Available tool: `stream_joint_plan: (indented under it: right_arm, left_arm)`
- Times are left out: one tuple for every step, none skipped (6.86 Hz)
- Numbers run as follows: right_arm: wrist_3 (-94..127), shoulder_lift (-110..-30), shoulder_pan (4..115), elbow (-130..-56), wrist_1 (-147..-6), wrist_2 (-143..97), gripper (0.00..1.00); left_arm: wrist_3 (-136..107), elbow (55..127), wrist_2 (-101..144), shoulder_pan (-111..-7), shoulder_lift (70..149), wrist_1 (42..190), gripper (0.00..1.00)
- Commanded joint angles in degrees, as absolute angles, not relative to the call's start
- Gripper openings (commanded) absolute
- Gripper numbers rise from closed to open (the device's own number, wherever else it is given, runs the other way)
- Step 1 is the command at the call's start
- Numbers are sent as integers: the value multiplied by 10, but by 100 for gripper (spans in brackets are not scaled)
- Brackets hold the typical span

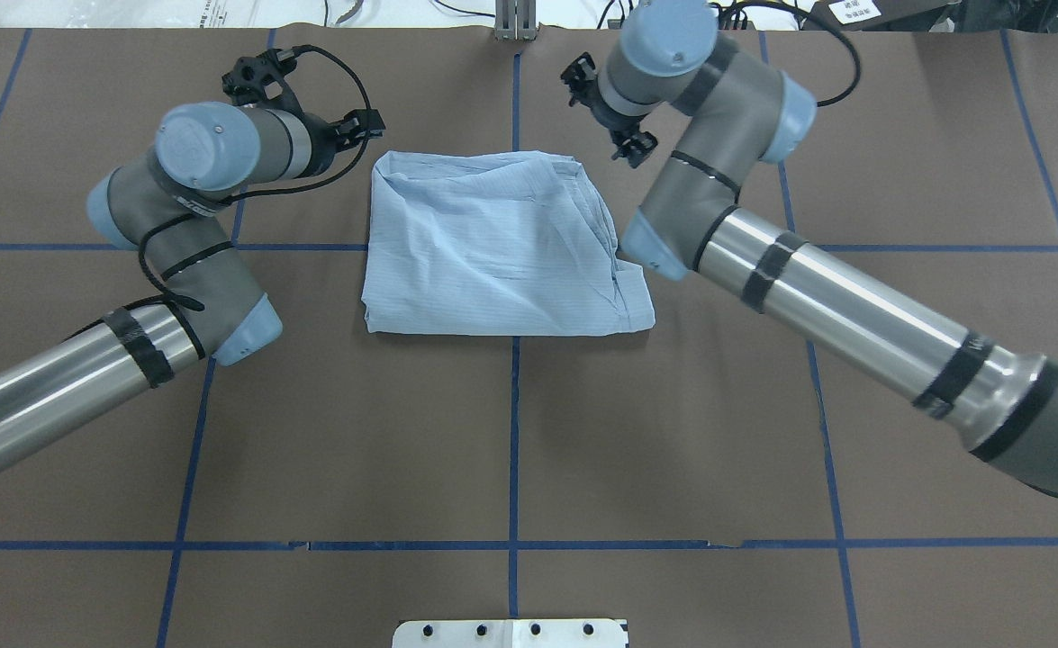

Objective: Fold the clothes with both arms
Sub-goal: 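Release the shirt with both grippers and raise them away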

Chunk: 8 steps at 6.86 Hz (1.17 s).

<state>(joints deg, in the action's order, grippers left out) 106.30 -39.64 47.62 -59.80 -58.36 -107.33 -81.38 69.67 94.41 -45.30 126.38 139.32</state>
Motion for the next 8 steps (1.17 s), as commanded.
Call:
stream_joint_plan:
  right_arm:
    - [850,-537,577,-739,-667,-1203,100]
    - [730,-595,626,-803,-720,-1236,100]
    - [589,-652,681,-852,-775,-1275,100]
    - [447,-712,737,-892,-816,-1297,100]
    - [297,-738,804,-898,-868,-1329,100]
    - [167,-743,856,-899,-939,-1334,100]
    - [55,-744,891,-897,-998,-1334,100]
    - [-12,-756,908,-896,-1025,-1329,100]
  left_arm:
    - [-664,785,1052,-519,1190,1389,100]
    - [-598,824,1101,-555,1140,1382,100]
    - [-501,843,1163,-608,1095,1378,100]
    - [-384,841,1225,-666,1066,1377,100]
    - [-248,839,1273,-734,1027,1376,100]
    - [-147,841,1306,-788,990,1362,100]
    - [-62,838,1314,-821,974,1346,100]
    - [4,843,1328,-848,972,1283,100]
